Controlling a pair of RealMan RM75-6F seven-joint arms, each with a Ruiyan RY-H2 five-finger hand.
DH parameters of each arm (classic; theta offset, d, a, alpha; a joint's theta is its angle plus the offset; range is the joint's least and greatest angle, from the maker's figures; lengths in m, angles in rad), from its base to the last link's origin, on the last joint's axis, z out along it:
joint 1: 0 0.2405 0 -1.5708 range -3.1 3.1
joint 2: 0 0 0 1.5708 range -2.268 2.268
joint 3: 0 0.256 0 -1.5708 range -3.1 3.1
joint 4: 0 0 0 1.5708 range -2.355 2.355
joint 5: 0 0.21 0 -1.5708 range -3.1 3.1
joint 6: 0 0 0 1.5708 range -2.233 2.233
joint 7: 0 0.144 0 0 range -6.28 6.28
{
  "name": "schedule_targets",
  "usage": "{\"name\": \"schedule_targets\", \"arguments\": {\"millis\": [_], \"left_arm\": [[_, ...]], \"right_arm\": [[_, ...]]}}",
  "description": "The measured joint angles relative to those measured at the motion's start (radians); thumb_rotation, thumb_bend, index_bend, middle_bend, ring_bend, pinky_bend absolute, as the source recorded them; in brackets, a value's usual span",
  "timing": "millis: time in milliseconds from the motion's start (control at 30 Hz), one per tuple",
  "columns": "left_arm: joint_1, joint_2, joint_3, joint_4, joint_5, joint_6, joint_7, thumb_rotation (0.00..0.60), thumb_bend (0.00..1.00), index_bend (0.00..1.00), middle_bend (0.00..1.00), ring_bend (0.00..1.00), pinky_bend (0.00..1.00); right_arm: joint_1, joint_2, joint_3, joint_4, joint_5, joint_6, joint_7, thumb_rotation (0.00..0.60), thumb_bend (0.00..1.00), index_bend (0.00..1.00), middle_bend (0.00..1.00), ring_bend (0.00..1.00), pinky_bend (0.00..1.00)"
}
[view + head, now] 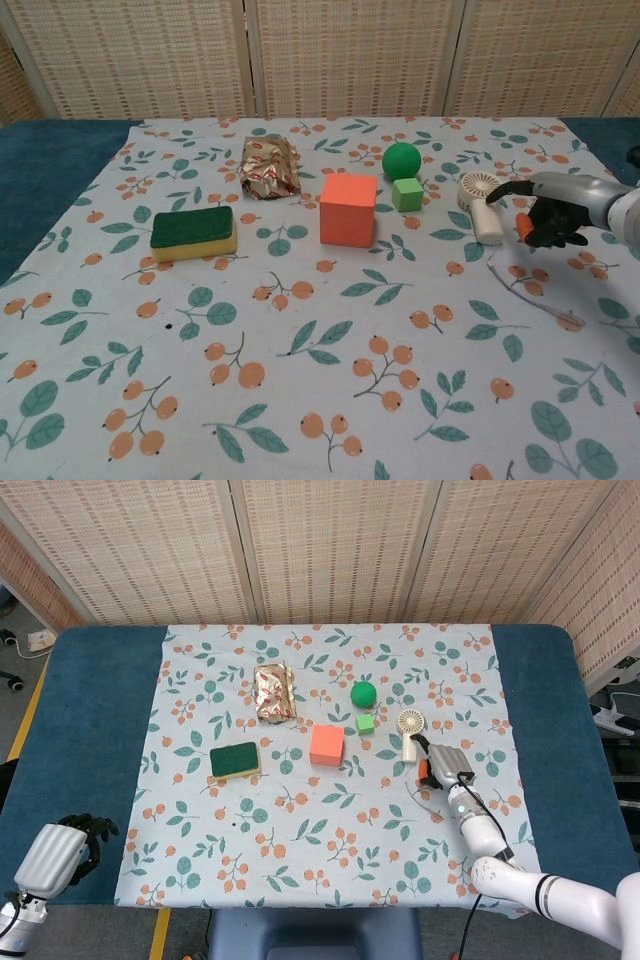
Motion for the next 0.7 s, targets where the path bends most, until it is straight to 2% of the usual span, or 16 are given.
{"name": "schedule_targets", "arguments": {"millis": [700], "left_arm": [[0.001, 0.002, 0.002, 0.0, 0.003, -0.002, -0.003, 0.6, 0.9, 0.46, 0.53, 0.43, 0.5]], "right_arm": [[0.002, -0.004, -0.006, -0.005, -0.027, 0.017, 0.018, 0.6, 0.76, 0.12, 0.84, 0.77, 0.85]]}}
